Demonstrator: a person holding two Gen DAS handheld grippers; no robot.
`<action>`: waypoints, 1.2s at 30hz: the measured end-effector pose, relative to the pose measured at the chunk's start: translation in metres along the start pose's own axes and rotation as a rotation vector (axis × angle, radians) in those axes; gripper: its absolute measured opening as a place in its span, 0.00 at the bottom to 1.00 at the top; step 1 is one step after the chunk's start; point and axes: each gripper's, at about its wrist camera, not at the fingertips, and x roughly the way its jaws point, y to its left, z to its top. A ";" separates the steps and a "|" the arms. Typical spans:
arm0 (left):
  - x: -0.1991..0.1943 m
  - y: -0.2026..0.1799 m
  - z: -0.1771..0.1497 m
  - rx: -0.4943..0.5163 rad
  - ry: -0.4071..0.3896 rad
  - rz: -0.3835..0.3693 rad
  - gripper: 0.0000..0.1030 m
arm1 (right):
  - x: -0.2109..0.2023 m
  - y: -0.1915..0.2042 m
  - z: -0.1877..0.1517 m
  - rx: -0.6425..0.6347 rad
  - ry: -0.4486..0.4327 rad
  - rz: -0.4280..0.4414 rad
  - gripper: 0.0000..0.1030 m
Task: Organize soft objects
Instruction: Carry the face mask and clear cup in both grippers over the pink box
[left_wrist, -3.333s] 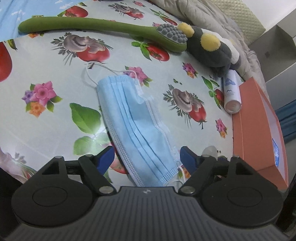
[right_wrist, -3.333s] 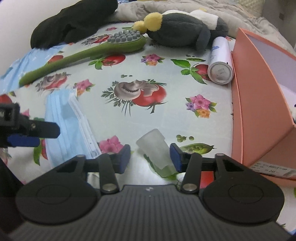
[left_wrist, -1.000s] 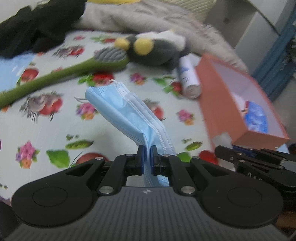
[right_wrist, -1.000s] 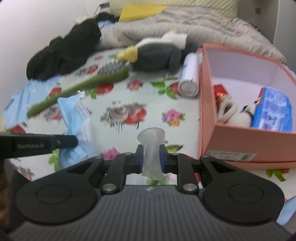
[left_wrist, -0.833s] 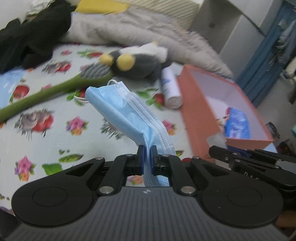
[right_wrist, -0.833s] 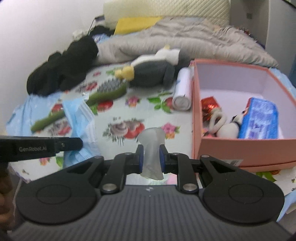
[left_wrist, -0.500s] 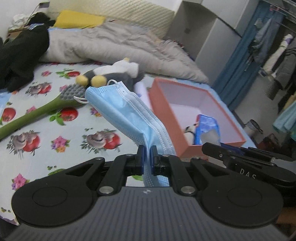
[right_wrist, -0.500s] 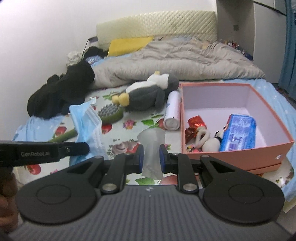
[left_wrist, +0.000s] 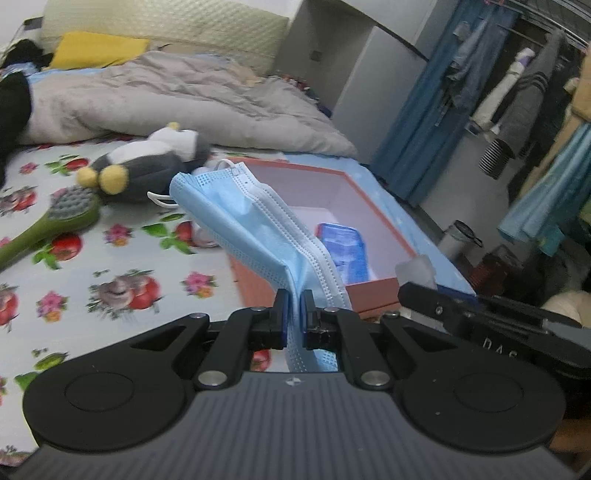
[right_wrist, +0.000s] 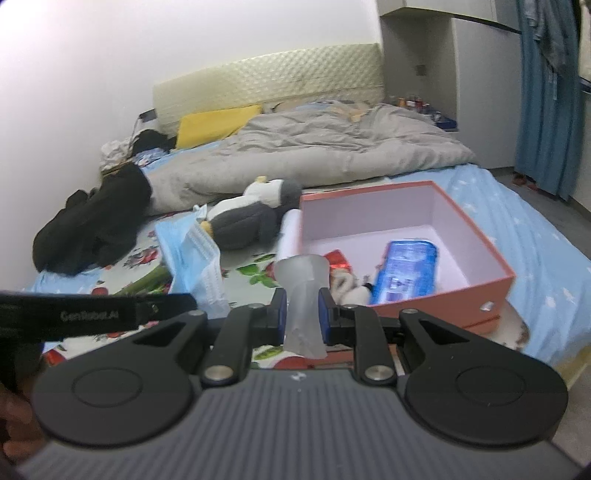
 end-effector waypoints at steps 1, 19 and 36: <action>0.005 -0.007 0.001 0.005 0.006 -0.009 0.08 | -0.002 -0.005 0.000 0.007 -0.001 -0.009 0.21; 0.166 -0.050 0.060 0.027 0.155 -0.039 0.08 | 0.071 -0.124 0.020 0.154 0.069 -0.089 0.21; 0.314 -0.017 0.094 0.005 0.291 0.032 0.08 | 0.208 -0.192 0.031 0.189 0.234 -0.115 0.24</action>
